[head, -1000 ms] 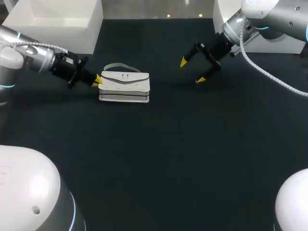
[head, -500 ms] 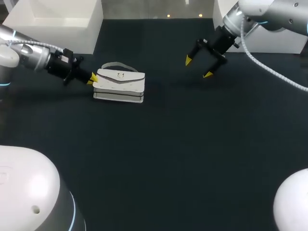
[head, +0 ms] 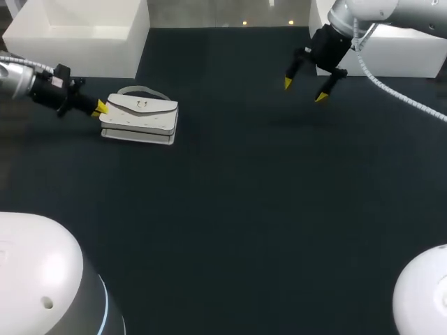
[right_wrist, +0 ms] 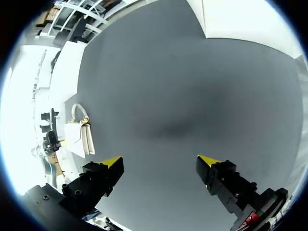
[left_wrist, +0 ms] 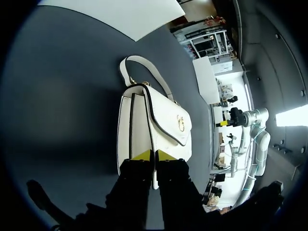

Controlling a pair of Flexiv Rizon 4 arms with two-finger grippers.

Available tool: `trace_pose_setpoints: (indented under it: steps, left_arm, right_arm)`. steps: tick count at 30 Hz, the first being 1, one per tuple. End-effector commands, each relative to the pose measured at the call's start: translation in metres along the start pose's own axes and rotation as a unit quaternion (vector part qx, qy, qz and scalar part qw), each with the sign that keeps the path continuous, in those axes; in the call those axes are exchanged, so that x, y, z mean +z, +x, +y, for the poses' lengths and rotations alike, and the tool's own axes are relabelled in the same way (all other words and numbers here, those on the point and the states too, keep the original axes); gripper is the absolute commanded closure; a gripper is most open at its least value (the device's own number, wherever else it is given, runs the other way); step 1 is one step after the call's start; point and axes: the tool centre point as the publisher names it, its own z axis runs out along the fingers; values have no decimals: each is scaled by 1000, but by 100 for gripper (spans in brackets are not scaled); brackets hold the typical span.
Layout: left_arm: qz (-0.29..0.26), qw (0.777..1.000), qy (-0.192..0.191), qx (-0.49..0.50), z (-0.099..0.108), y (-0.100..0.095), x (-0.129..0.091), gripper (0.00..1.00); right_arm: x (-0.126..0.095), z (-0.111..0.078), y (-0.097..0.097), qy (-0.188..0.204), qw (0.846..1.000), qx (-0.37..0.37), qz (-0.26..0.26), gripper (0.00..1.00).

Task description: Pick up the bag, open it, inspect its contents, close it, and place it on the opposite side

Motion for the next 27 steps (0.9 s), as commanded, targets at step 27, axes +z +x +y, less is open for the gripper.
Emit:
trace_pose_setpoints:
  steps: [27]
  left_arm:
    - [12, 997, -68, 14, -57, -107, -108, 100]
  right_arm:
    - [-46, 5, -28, -89, 990, 20, -105, 0]
